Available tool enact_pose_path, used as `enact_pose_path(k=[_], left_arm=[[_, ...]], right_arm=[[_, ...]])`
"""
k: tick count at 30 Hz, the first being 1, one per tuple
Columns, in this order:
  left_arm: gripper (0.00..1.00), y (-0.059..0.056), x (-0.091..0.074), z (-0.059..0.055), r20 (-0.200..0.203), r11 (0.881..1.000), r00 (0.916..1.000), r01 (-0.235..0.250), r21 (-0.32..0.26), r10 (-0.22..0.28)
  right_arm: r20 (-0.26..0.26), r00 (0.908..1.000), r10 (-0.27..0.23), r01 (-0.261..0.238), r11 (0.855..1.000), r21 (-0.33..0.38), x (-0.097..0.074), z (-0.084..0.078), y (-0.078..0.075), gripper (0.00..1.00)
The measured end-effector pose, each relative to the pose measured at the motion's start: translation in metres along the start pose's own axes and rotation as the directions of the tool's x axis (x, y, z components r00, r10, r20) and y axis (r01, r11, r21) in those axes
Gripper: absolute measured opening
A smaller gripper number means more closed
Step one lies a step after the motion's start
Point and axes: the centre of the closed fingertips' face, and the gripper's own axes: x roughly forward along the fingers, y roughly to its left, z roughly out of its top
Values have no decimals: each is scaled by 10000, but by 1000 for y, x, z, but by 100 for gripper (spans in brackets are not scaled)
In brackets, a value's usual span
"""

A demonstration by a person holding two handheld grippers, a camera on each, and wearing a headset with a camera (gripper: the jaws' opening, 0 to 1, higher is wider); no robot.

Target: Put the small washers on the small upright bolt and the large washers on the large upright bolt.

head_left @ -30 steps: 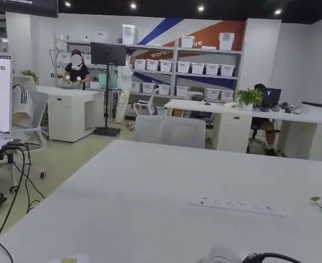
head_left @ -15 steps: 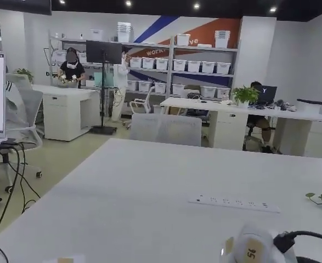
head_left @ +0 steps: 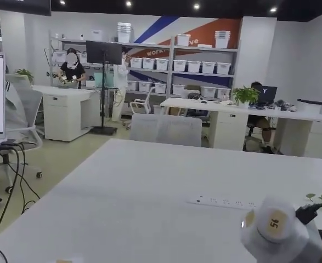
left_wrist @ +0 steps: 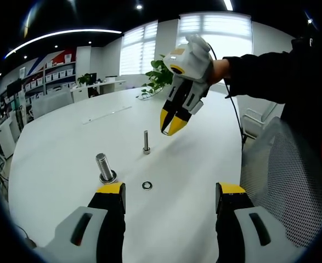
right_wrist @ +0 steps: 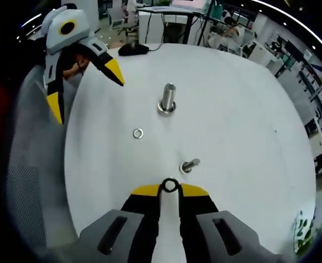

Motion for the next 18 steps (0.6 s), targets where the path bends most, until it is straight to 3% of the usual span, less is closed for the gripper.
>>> enact_pose_path(k=[9, 18], left_arm=[[66, 0, -1, -1, 1, 10000, 10000, -24, -25, 24], [66, 1, -1, 0, 69, 10000, 9999, -82, -48, 82]], right_arm=[[2, 9997, -244, 244, 9990, -383, -5, 15, -16, 13], [-230, 9995, -199, 183, 9976, -673, 3, 25, -27, 13]])
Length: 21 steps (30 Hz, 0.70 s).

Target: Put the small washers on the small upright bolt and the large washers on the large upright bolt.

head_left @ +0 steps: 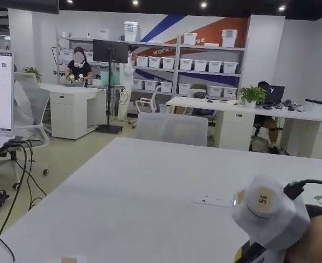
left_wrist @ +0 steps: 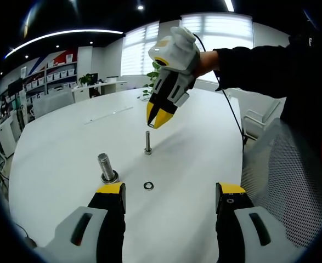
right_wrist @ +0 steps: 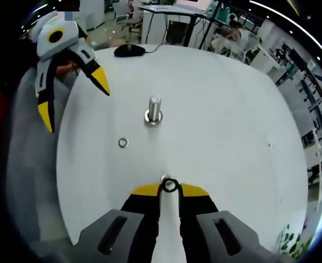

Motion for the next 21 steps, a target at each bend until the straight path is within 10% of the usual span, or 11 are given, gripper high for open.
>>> enact_pose_path(k=[21], left_arm=[[66, 3, -1, 3, 142, 9999, 9998, -123, 2, 123]], right_arm=[[-546, 9975, 450, -456, 9989, -87, 12, -3, -3, 13]])
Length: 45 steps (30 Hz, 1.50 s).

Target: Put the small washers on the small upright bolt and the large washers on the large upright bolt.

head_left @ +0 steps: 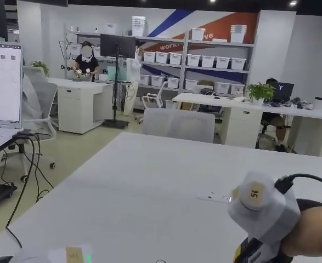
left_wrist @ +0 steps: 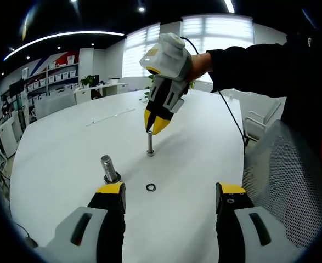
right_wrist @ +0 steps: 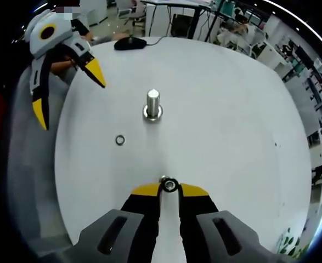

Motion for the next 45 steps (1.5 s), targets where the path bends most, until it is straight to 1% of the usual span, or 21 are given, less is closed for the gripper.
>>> enact_pose_path(k=[14, 20, 26, 28, 39, 45], left_arm=[[66, 0, 0, 1, 17, 10000, 10000, -5, 28, 5], [66, 1, 0, 1, 27, 10000, 10000, -16, 13, 16], [66, 1, -1, 1, 30, 10000, 10000, -26, 10, 26], [66, 2, -1, 1, 33, 10000, 10000, -45, -6, 45], [66, 3, -1, 2, 49, 10000, 9999, -88, -12, 88], [66, 3, -1, 2, 90, 10000, 9999, -81, 8, 80]], right_arm=[[-215, 9995, 235, -234, 9997, 63, 9, -2, 1, 13], [-384, 9986, 376, -373, 9993, 92, 18, -5, 3, 13], [-467, 9972, 582, -567, 9978, 335, 31, -9, 6, 13], [-503, 9968, 622, -602, 9974, 409, 36, -11, 6, 13], [-701, 9947, 748, -712, 9961, 528, 51, -15, 8, 13], [-653, 9949, 763, -725, 9956, 590, 51, -14, 8, 13]])
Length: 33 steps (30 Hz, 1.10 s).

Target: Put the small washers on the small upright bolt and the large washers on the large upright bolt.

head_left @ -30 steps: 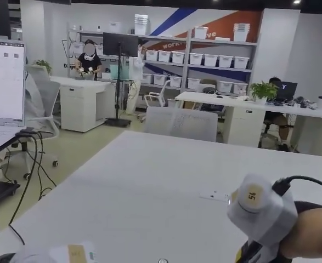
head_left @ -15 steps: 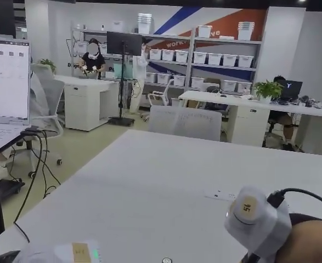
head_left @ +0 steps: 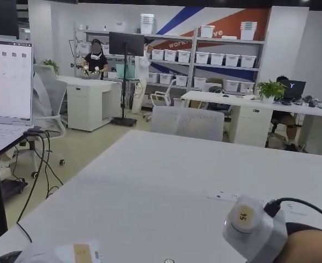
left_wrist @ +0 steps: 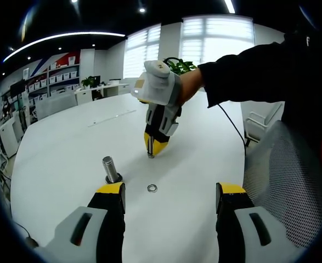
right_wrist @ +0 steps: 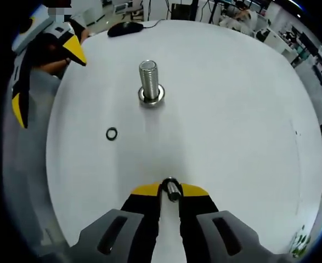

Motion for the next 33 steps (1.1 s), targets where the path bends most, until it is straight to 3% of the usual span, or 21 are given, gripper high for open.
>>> enact_pose_path(k=[10, 19, 26, 33], left_arm=[[66, 0, 1, -1, -69, 10000, 10000, 16, 11, -15], [66, -1, 1, 0, -57, 10000, 10000, 62, 32, -61], [66, -3, 1, -1, -47, 9999, 9999, 101, 48, -101], [66, -4, 1, -1, -60, 9999, 9999, 130, 67, -130]], right_arm=[[83, 10000, -15, 14, 10000, 29, -1, 1, 2, 15], [233, 9996, -158, 150, 9992, 369, -6, -11, 4, 17], [323, 9994, -91, 75, 9988, 483, -11, -22, 23, 16], [628, 9979, 130, -151, 9994, 322, -13, -14, 49, 16]])
